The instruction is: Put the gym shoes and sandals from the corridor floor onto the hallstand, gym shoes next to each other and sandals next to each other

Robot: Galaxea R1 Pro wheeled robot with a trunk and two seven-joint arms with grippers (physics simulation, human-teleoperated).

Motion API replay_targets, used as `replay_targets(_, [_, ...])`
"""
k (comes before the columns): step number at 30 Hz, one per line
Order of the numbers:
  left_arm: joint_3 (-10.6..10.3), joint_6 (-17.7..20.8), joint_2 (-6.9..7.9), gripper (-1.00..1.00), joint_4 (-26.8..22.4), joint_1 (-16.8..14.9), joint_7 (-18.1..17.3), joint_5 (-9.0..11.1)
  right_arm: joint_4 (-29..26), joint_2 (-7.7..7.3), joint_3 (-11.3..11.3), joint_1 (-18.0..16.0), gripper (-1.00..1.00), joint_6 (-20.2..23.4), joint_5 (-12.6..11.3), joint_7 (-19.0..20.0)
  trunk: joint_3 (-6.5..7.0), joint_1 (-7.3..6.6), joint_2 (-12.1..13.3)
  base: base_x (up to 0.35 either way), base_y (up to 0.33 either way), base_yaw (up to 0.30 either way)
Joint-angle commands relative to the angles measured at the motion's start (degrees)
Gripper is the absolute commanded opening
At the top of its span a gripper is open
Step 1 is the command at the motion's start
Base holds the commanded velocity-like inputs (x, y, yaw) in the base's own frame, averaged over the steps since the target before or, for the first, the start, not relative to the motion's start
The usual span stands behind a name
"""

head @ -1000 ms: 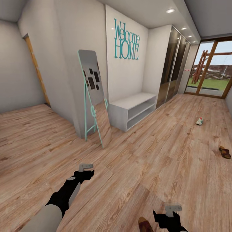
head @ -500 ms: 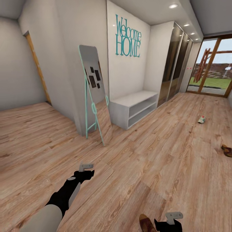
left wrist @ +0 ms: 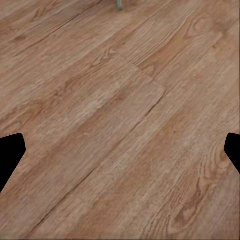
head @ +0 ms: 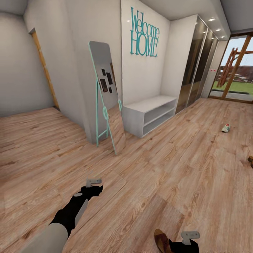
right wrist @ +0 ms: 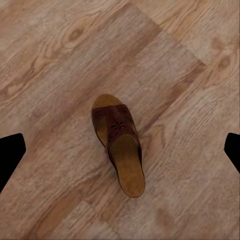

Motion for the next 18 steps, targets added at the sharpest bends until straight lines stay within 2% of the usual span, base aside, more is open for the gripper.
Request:
replay_targets(1, [-0.1, 0.3, 0.01, 1.0, -0.1, 0.0, 0.0, 0.2, -0.1, 0.0, 0.0, 0.0, 1.0, 0.3, 0.0, 0.1, -0.33, 0.22, -0.4, 0.0, 0.0, -0.047])
replay_targets(18, [-0.1, 0.3, 0.01, 1.0, -0.1, 0.0, 0.0, 0.2, -0.1, 0.0, 0.0, 0.0, 1.0, 0.3, 0.1, 0.1, -4.95, 3.95, -7.3, 0.0, 0.0, -0.11])
